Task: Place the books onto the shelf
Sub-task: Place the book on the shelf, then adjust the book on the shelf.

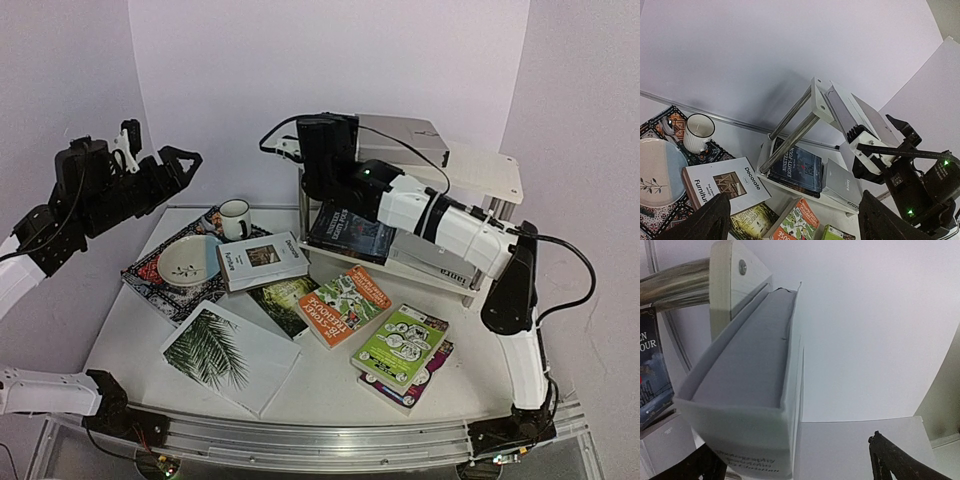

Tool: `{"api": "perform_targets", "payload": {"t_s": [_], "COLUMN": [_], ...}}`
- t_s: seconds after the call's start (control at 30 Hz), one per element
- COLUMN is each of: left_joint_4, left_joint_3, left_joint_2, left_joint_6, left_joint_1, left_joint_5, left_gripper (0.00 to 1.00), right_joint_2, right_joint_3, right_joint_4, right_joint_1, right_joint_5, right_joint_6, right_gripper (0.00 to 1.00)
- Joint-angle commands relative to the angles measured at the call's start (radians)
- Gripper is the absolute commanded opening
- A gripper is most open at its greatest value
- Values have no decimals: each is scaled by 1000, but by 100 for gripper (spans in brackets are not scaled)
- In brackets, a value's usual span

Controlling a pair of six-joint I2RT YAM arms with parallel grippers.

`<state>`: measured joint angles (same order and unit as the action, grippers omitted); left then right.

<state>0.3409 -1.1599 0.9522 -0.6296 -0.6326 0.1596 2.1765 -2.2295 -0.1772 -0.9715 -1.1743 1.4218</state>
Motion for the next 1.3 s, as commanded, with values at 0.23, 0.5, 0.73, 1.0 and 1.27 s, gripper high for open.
{"api": "perform_targets", "payload": {"t_s": [0.23,0.5,0.73,1.0,1.27], "left_joint_4": [-15,-14,-20,-88,-169], "left_joint_3": [3,23,56,92,135], "left_joint_2": [7,5,8,7,1], "left_joint_6": [-5,-17,-11,22,75], "left_joint_1": [-4,-4,-4,-4,-4], "left_joint_5": [-2,-28,-50,-114,-191], "left_gripper": [90,90,92,93,94], "right_joint_2": [-260,-449,-599,-705,-721], "right_joint_3": [116,259,378,529,572], "right_joint_4": [268,276,372,415,419], "right_joint_1": [-41,-110,-117,-117,-117], "right_joint_5": [199,386,612,868,894], "right_joint_6": [-335,-508,-800,-1092,-1227], "right_gripper": [98,98,98,87,36]}}
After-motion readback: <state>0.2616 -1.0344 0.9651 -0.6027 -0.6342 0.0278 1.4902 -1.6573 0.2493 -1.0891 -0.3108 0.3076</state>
